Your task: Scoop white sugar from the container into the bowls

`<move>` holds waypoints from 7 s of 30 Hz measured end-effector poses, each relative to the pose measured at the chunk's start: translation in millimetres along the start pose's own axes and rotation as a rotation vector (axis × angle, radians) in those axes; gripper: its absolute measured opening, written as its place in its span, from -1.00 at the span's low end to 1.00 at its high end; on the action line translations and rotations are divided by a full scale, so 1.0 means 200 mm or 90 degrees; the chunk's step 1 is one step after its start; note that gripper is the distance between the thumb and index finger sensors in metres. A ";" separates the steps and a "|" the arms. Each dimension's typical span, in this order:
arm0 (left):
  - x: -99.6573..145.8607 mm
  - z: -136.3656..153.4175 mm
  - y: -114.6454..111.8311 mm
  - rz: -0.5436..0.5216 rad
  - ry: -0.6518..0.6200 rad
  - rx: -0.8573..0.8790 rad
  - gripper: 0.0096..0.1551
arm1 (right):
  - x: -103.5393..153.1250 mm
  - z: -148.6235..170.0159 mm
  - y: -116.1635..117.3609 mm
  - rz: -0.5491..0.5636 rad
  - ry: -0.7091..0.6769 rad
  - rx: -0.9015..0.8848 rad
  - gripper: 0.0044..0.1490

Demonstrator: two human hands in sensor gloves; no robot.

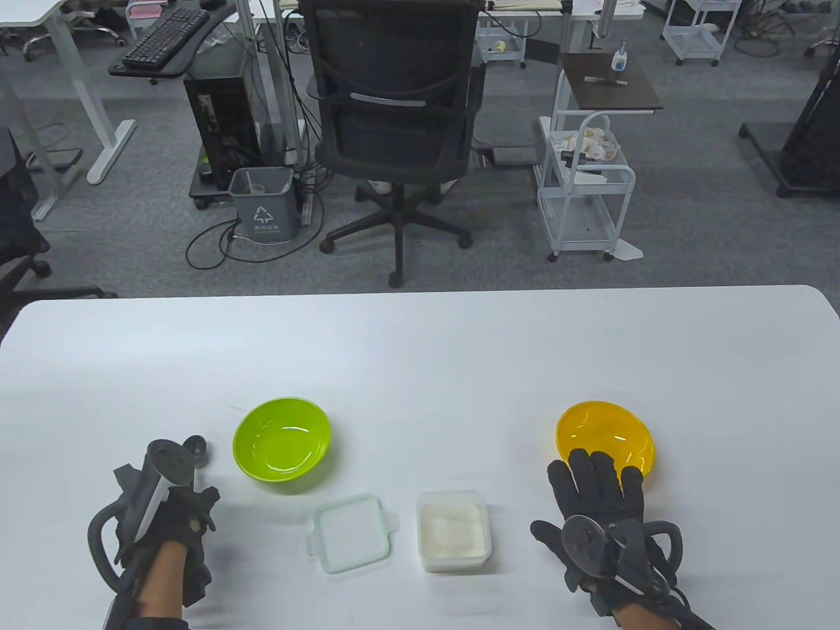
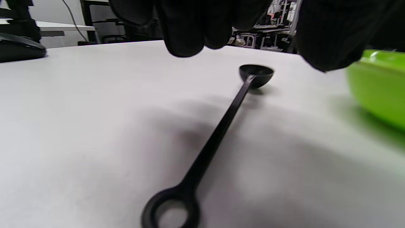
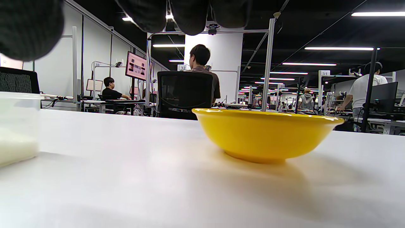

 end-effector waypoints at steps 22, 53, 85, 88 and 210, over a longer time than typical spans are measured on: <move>-0.04 0.00 -0.13 -0.027 0.109 -0.040 -0.42 | -0.01 0.01 0.00 -0.007 0.009 0.000 0.10; 0.41 -0.21 0.21 -0.178 -0.187 0.189 -0.50 | -0.04 -0.09 0.01 -0.094 -0.030 -0.086 0.13; 1.24 -0.69 -0.19 -0.444 -0.604 -0.221 -0.53 | -0.12 -0.33 0.22 -0.341 -0.098 -0.197 0.29; 1.26 -0.70 -0.19 -0.436 -0.609 -0.232 -0.54 | -0.12 -0.33 0.22 -0.340 -0.098 -0.195 0.29; 0.86 -0.55 -0.07 -0.246 -0.421 0.020 -0.47 | -0.10 -0.33 0.23 -0.330 -0.092 -0.204 0.29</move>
Point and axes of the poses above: the tracker on the back of each hand, its own z axis roughly to the little-finger side, its own x axis roughly from the fingertips to the wrist, y = z × x, the point moved 1 cm from there along -x, roughly from the wrist to the fingertips, and after that the axes turned 8 degrees about y, right-handed, at the moved point
